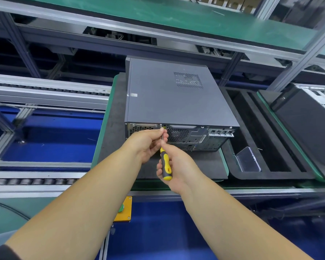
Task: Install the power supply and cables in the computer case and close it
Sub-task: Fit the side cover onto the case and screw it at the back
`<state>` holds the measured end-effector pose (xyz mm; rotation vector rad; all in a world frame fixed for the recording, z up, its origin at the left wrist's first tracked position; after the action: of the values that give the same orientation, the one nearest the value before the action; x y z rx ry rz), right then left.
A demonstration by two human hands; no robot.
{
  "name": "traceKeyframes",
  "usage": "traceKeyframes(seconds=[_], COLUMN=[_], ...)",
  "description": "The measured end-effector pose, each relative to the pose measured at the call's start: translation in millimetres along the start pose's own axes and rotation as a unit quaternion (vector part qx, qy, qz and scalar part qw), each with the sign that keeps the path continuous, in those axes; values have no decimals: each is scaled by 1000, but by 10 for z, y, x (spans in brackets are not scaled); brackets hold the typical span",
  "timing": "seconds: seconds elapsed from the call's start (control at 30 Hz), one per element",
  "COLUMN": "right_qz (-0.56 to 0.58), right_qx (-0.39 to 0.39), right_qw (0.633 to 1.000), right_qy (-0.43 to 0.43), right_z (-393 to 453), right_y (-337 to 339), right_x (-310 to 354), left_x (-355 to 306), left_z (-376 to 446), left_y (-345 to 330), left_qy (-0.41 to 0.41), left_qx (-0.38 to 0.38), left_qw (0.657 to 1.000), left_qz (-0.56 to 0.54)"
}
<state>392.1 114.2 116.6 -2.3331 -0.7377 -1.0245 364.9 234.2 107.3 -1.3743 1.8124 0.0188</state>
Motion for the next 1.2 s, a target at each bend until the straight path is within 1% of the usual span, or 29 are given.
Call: traceKeyframes(seconds=[0.13, 0.37, 0.5, 0.63, 0.7, 0.93, 1.1, 1.2], right_qz=[-9, -4, 6, -14, -16, -18, -23, -14], right_qx=[-12, -3, 9, -8, -19, -25, -9, 4], right_qw=[999, 1000, 1000, 999, 998, 999, 999, 1000], right_qy=[35, 7, -6, 42, 50, 13, -23, -25], right_z=[10, 2, -3, 33, 39, -63, -104, -84], right_y=[14, -19, -29, 12, 24, -55, -87, -89], right_x=[25, 16, -5, 37, 47, 87, 112, 97], left_x=[-1, 22, 9, -4, -2, 29, 32, 47], left_z=[11, 30, 46, 64, 80, 128, 145, 142], left_y=[7, 8, 14, 27, 23, 47, 57, 71], left_qy=[0, 12, 4, 2, 6, 23, 24, 27], left_qx=[-6, -33, -35, -34, -31, -39, -47, -49], left_qw=[1000, 999, 999, 999, 999, 999, 998, 998], left_qz=[-4, 10, 3, 6, 9, 16, 19, 25])
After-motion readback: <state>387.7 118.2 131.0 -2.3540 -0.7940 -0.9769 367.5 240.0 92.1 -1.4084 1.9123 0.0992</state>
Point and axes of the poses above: each hand's wrist, its own z-axis towards the middle knuckle, its own y-axis out of the back of the hand, x = y × z, the point moved 10 cm from there along z, towards the middle knuckle, and after that the axes turned 12 degrees about y, right-handed, at the moved point
